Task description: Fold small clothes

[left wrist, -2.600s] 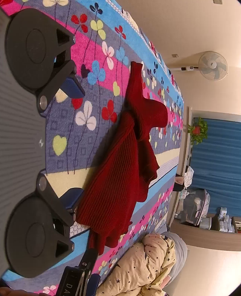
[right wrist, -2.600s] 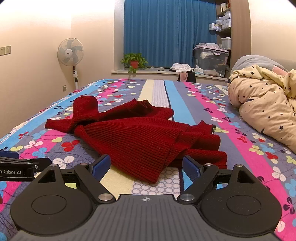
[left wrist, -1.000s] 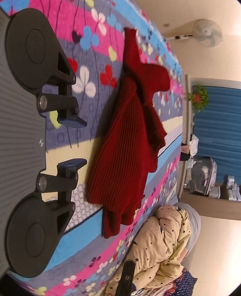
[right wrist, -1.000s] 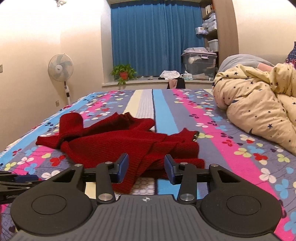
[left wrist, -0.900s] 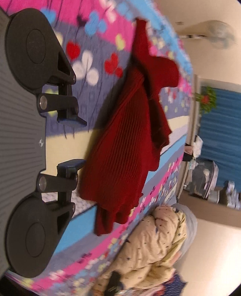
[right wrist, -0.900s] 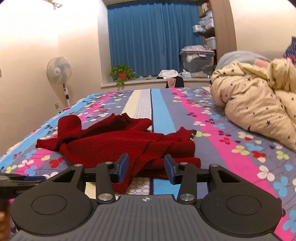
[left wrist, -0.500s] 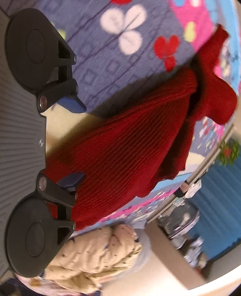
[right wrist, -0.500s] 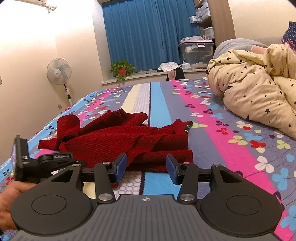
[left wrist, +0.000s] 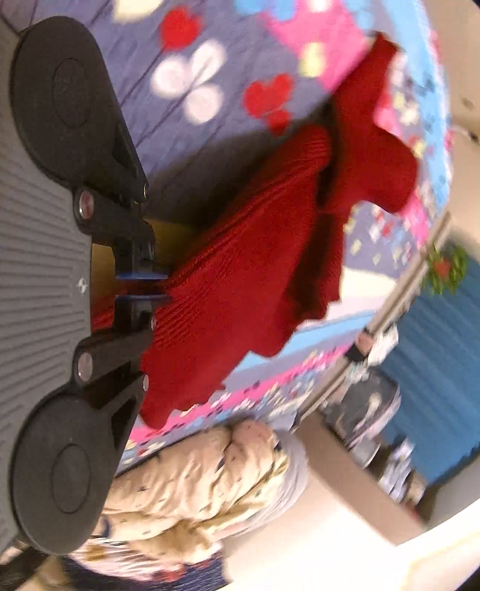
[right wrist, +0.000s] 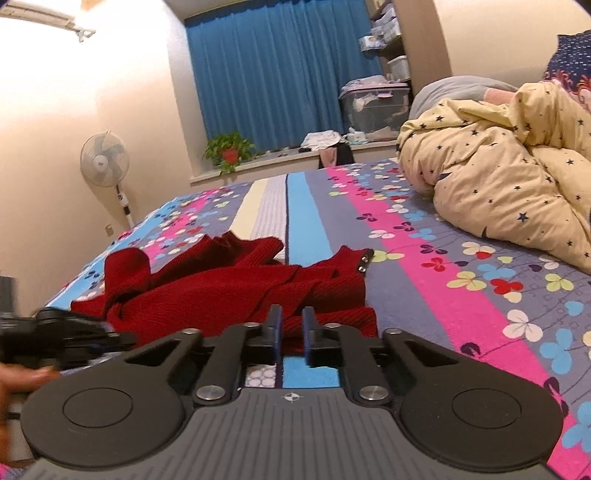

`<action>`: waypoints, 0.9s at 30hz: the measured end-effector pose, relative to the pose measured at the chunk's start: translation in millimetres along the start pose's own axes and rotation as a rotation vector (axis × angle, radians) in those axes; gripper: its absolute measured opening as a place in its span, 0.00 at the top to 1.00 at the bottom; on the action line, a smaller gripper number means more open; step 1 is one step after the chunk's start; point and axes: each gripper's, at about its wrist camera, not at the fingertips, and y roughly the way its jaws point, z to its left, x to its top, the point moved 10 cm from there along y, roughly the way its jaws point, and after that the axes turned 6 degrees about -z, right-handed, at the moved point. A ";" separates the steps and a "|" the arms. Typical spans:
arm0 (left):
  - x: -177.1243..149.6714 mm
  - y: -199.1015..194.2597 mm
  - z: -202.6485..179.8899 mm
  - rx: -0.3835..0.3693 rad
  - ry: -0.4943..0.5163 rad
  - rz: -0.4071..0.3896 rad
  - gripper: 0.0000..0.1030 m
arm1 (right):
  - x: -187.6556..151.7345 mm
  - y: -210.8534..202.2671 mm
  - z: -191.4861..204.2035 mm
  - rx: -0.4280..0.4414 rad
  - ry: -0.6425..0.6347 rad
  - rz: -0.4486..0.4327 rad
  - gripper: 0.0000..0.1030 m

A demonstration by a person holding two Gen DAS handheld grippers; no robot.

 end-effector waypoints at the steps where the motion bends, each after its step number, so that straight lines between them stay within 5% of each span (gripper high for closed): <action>1: 5.7 -12.2 0.5 0.001 0.037 0.006 0.94 | 1.1 -1.7 -0.4 -0.011 0.006 -0.007 0.91; 11: 52.7 -144.1 119.3 0.059 0.189 0.084 0.95 | 17.6 -26.7 -7.2 -0.071 0.074 -0.091 0.91; 15: 56.1 -156.9 189.0 0.063 -0.026 0.121 0.95 | 21.1 -18.5 -18.6 -0.073 0.115 -0.071 0.91; 19: 50.7 -145.7 204.2 0.133 0.016 0.186 0.92 | 11.2 19.8 -22.4 -0.012 0.120 0.057 0.87; 20: 52.2 -144.5 205.5 0.133 0.012 0.190 0.91 | 4.6 32.9 -23.1 0.002 0.103 0.105 0.79; 21: 54.0 -143.8 207.4 0.126 -0.009 0.195 0.84 | -4.1 46.8 -24.9 0.001 0.087 0.158 0.64; 23: 50.9 -140.6 203.6 0.108 -0.054 0.198 0.72 | -23.9 72.7 -27.8 0.007 0.077 0.266 0.52; 27: 39.0 -127.7 199.1 0.141 -0.054 0.239 0.53 | -56.6 114.0 -27.5 -0.009 0.033 0.406 0.44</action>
